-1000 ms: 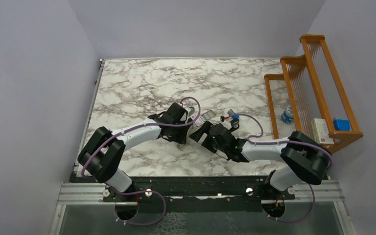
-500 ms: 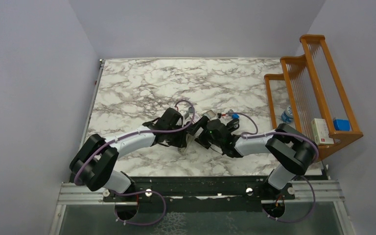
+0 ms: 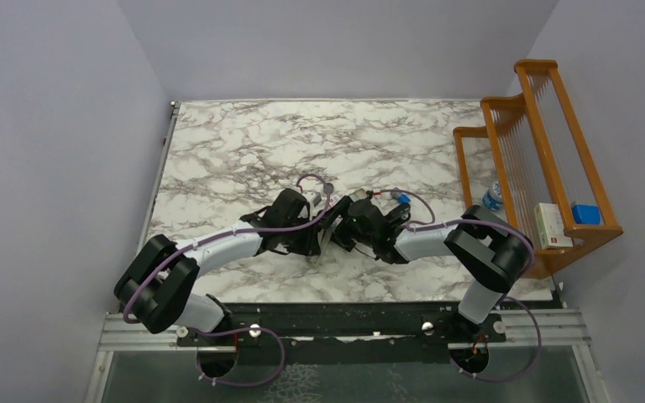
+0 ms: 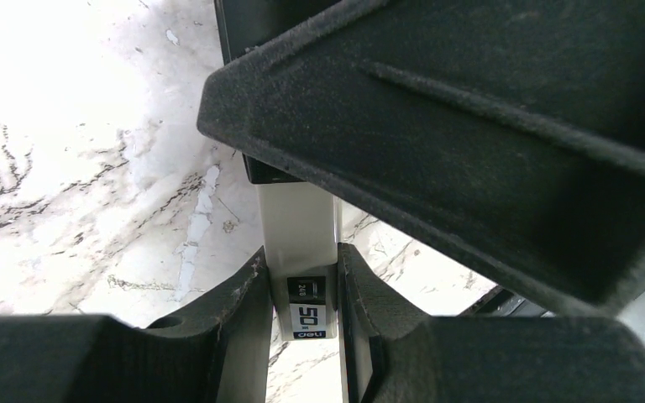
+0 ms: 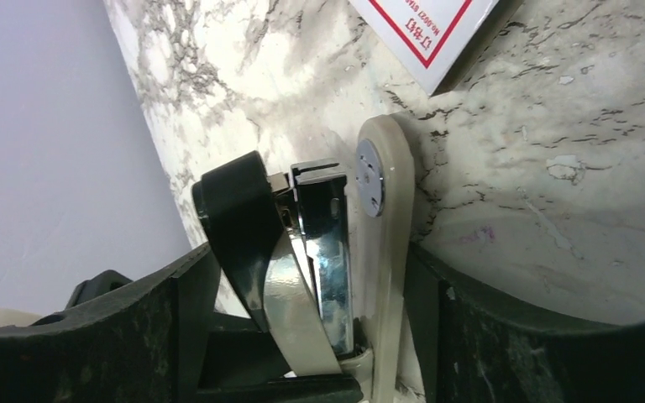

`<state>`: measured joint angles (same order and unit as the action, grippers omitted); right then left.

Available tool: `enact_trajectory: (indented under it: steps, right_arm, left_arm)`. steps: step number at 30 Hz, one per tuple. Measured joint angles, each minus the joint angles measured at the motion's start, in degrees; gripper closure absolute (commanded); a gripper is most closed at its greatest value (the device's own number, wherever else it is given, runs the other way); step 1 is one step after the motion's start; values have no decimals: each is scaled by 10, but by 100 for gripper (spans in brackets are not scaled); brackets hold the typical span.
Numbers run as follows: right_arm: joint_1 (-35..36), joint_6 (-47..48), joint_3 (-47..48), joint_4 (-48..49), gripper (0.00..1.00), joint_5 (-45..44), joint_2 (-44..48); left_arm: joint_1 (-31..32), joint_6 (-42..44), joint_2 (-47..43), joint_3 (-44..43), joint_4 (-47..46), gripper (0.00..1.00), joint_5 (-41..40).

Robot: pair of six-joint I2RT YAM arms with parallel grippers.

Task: Load the staples into the stapler
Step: Close the stapler at the center of the board, then place the stapler at the center of the board.

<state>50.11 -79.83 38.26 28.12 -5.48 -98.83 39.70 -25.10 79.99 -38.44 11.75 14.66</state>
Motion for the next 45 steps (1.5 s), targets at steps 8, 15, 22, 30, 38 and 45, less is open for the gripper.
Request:
enact_trajectory:
  steps: [8,15,22,30,38,45]
  right_arm:
    - [-1,20,-2,12,99,-4,-23]
    - [1,48,-3,37,17,-4,-20]
    - [1,143,-30,12,11,-44,54]
    - [1,228,-106,-25,11,-72,250]
    - [1,382,-176,-29,10,-72,436]
    - [1,524,-154,-34,9,-94,491]
  left_arm:
    - [-6,9,5,3,5,100,-4]
    - [-6,15,5,-7,22,100,-11]
    - [-2,77,7,-57,97,100,-30]
    - [-6,177,12,-94,151,91,-70]
    - [-7,285,47,-120,151,55,-96]
    - [-7,372,44,-118,121,1,-113]
